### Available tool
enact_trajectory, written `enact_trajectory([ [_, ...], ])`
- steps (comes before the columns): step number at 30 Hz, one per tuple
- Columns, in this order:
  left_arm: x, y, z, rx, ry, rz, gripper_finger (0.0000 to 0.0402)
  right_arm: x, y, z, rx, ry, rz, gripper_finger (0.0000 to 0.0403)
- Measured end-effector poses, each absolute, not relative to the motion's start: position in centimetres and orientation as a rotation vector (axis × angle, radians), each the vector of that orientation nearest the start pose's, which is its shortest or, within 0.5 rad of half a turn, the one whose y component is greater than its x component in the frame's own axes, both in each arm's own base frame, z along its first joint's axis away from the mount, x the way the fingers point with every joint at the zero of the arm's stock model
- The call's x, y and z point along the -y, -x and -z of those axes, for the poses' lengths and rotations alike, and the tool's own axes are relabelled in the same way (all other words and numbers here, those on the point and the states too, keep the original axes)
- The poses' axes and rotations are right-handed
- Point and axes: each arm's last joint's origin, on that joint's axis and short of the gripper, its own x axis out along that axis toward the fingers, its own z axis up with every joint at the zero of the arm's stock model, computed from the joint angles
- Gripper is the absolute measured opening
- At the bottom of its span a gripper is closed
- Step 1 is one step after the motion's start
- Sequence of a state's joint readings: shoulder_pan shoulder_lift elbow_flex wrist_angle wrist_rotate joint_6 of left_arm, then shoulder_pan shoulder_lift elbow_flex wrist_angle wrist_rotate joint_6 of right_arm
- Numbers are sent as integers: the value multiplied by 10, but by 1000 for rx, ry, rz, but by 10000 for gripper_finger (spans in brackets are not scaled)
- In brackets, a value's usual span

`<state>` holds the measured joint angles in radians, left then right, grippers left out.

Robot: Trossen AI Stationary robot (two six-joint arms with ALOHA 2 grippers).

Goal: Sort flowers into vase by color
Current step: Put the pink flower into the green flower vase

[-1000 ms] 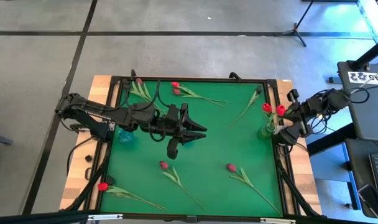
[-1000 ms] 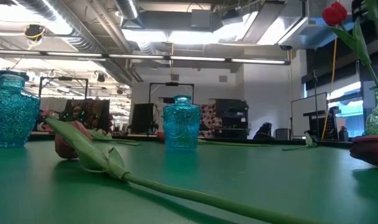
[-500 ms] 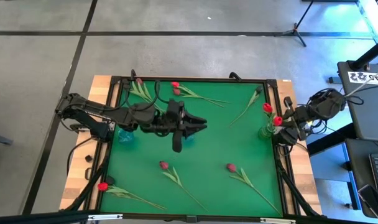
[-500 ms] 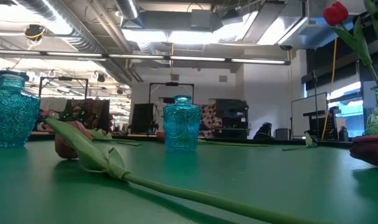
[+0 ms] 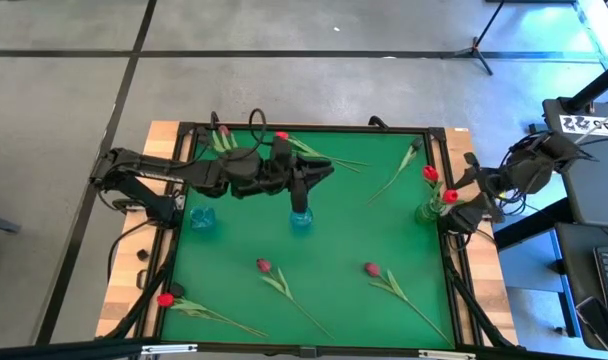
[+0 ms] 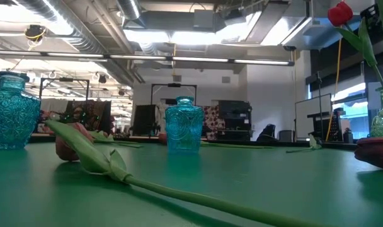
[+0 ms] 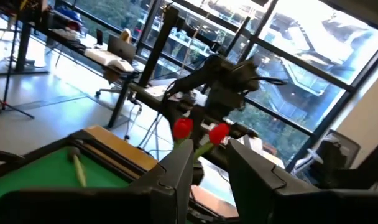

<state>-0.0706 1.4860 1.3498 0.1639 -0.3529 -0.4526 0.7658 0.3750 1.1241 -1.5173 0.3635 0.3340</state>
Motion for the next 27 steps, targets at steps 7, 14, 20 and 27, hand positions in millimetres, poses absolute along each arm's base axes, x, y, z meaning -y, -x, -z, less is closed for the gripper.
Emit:
enact_trajectory([
  [7, 4, -339, -399, 85, 399, -274, 94, 20, 8, -393, -691, 38, -299, 274],
  [14, 2, -289, -444, 209, 336, -255, 94, 31, 16, -446, -511, -134, -238, 281],
  [20, 0, -269, -447, 134, 318, -277, 94, 27, 0, -471, -292, -90, 4, 271],
  [27, -15, -252, -443, 25, 294, -336, 94, 2, -34, -489, -183, -7, 303, 249],
])
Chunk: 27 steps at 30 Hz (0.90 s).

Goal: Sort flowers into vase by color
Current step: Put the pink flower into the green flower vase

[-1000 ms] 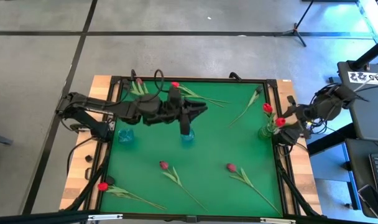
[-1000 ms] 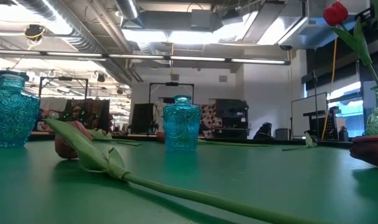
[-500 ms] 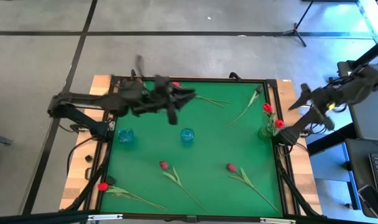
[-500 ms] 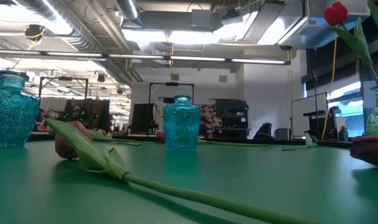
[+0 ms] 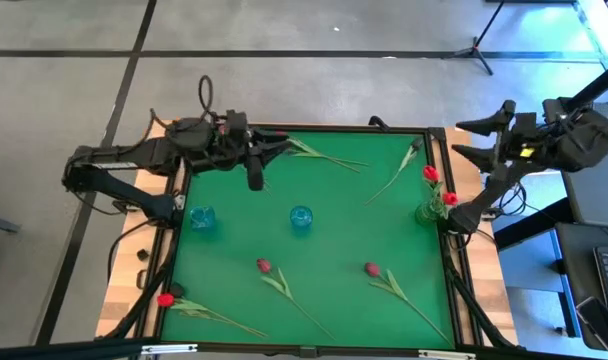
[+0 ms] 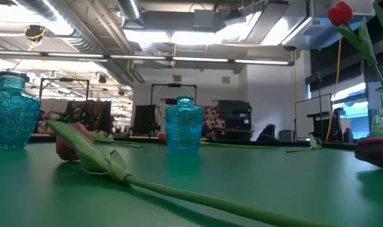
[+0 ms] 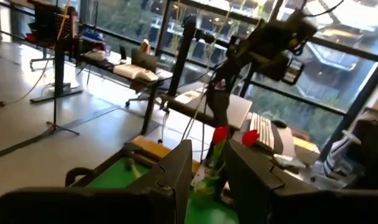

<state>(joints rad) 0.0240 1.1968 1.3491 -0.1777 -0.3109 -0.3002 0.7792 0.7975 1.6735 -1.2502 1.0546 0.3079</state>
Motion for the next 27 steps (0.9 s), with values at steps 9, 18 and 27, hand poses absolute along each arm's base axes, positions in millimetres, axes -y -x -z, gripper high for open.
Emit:
enact_trajectory([
  [9, -26, -232, -450, 5, 272, -233, 94, -28, -66, -495, -181, -27, 393, 227],
  [18, -26, -239, -435, -127, 247, -225, 94, -37, -146, -485, -337, -81, 452, 227],
  [27, -31, -234, -420, -253, 324, -424, 94, 25, -224, -474, -384, -125, 414, 227],
])
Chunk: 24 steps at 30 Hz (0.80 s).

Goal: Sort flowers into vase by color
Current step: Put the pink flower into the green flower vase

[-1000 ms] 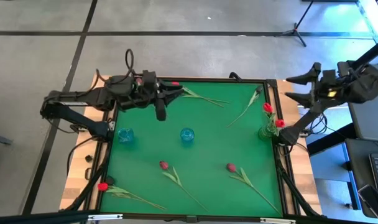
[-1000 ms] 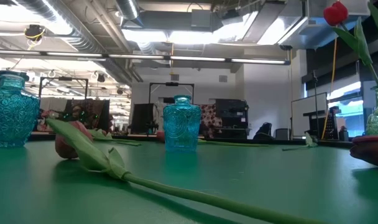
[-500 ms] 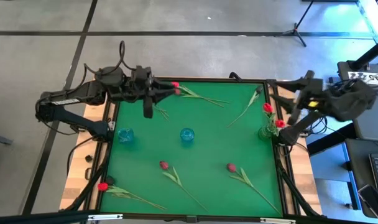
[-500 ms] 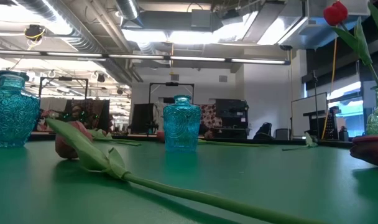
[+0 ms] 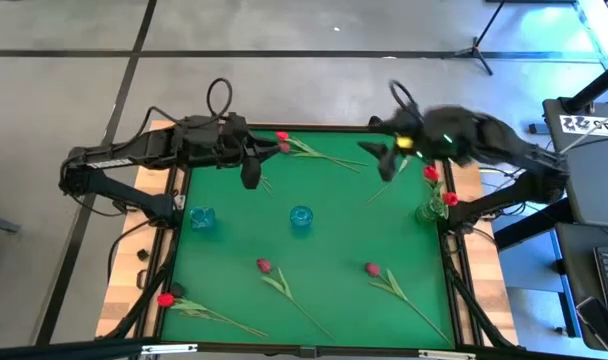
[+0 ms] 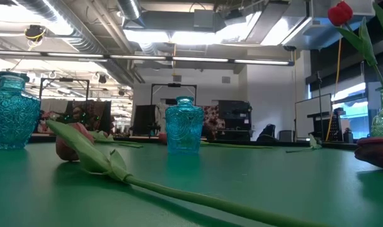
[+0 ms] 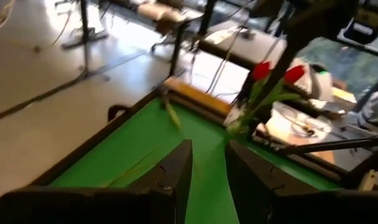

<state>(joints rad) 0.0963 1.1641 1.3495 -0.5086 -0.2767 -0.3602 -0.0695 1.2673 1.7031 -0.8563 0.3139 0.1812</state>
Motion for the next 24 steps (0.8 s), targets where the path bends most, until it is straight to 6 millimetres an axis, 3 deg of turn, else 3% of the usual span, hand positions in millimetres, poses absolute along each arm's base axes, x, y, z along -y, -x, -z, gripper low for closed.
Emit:
enact_trajectory([
  [7, -30, -225, -417, -290, 398, -465, 94, 96, -253, -452, -456, -184, 417, 227],
  [11, -29, -214, -418, -310, 422, -483, 94, 130, -279, -425, -538, -218, 458, 227],
  [19, -23, -179, -431, -250, 494, -469, 94, 165, -324, -378, -604, -281, 466, 227],
  [24, -19, -172, -434, -245, 489, -444, 94, 182, -337, -347, -705, -316, 487, 227],
])
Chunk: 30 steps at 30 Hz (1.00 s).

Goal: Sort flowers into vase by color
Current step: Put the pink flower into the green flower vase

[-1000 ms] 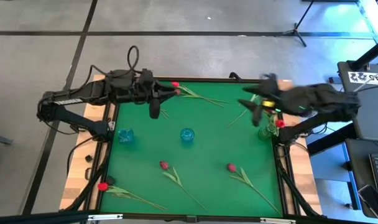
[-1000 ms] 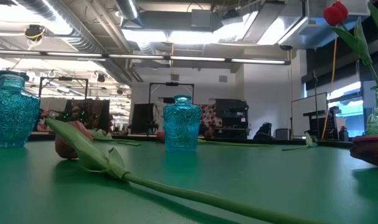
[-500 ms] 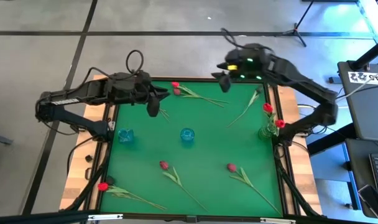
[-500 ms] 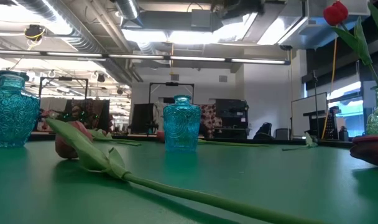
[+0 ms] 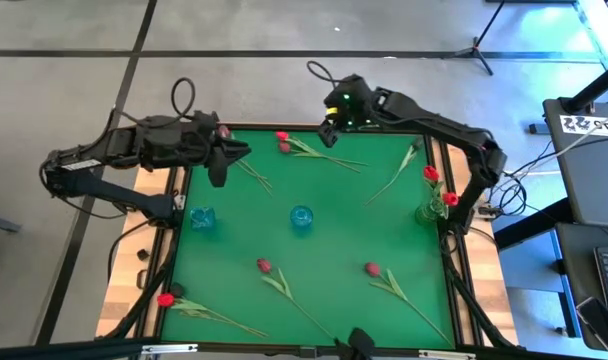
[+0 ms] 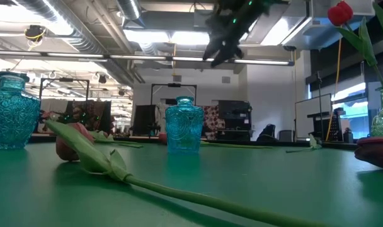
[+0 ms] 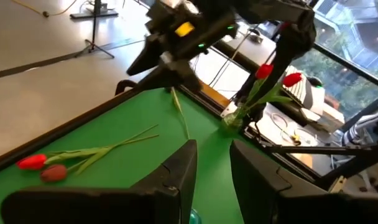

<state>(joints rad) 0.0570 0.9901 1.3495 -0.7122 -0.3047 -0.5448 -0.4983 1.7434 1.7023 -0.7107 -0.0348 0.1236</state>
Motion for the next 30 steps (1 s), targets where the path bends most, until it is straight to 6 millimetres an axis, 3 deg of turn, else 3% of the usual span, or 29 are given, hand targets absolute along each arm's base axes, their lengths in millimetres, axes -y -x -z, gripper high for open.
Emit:
enact_trajectory([
  [14, -25, -162, -430, -259, 505, -577, 94, 222, -387, -238, -893, -349, 502, 227],
  [21, -34, -161, -430, -234, 540, -652, 94, 237, -385, -205, -992, -348, 381, 227],
  [30, -37, -159, -430, -220, 495, -720, 94, 254, -353, -169, -1169, -357, 363, 227],
])
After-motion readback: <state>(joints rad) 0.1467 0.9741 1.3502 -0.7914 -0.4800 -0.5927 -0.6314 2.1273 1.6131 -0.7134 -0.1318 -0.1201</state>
